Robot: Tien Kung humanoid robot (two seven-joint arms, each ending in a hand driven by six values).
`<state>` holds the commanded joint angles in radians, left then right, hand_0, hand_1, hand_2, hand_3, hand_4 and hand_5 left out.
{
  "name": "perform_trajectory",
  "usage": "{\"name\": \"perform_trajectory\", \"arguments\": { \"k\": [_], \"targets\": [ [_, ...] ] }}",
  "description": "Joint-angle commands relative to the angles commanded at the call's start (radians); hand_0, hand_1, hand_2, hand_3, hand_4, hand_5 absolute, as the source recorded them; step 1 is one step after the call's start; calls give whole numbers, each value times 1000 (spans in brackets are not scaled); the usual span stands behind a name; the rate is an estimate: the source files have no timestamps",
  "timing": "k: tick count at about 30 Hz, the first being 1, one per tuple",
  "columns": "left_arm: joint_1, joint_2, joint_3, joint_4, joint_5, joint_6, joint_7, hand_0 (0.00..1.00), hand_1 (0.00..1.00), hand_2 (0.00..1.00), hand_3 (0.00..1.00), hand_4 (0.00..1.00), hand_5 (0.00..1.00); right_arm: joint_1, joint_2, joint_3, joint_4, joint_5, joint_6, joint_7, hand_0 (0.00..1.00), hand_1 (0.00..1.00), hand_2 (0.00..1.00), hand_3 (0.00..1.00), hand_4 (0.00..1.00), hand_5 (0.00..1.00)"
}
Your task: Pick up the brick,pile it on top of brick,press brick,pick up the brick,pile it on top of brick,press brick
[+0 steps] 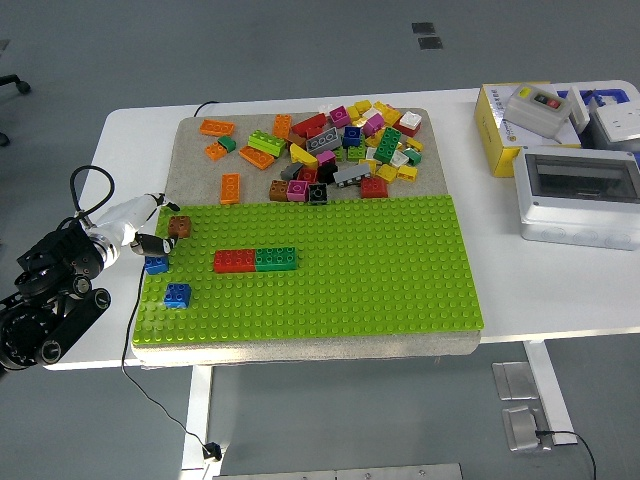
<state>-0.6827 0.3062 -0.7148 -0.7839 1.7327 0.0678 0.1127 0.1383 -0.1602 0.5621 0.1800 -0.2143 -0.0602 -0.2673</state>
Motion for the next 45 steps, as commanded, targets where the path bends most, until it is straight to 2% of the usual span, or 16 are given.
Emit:
{"name": "perform_trajectory", "arguments": {
  "k": [11, 12, 17, 18, 33, 37, 40, 45],
  "targets": [
    [-1, -2, 9, 6, -11, 1, -3, 998, 982, 997, 764, 550, 117, 4, -1, -3, 0, -16, -7, 13, 711, 682, 713, 806, 610, 998],
    [-1, -2, 9, 7, -12, 1, -3, 998, 981, 987, 655, 485, 86, 4, -1, -3, 0, -17, -7, 13, 710, 682, 710, 801, 609, 998],
    [-1, -2, 13, 16, -22, 5, -9, 998, 981, 987, 655, 485, 86, 6, -1, -9, 0, -16, -9, 16, 710, 682, 710, 801, 609, 998],
    [-1, -2, 13, 17, -23, 7, -11, 998, 977, 984, 597, 470, 89, 6, -1, -11, 0, -15, -9, 17, 710, 681, 708, 798, 610, 998],
    [8, 3, -4, 1, -74, 15, -23, 998, 970, 976, 558, 456, 86, 8, -3, -3, 0, -36, -12, 20, 711, 680, 706, 793, 611, 998],
    [32, 28, -58, -79, -108, -60, 60, 998, 969, 963, 561, 472, 89, 7, -6, -1, 0, -36, -13, 22, 708, 678, 706, 788, 608, 998],
    [69, 39, -117, -157, -103, -112, 131, 998, 969, 963, 561, 472, 89, 2, -8, -9, 0, -17, -16, 28, 708, 678, 706, 788, 608, 998],
    [125, 17, -201, -300, -59, -131, 247, 998, 962, 948, 554, 474, 98, -2, -8, -19, 0, -6, -20, 35, 707, 676, 704, 788, 609, 998]
  ]
}}
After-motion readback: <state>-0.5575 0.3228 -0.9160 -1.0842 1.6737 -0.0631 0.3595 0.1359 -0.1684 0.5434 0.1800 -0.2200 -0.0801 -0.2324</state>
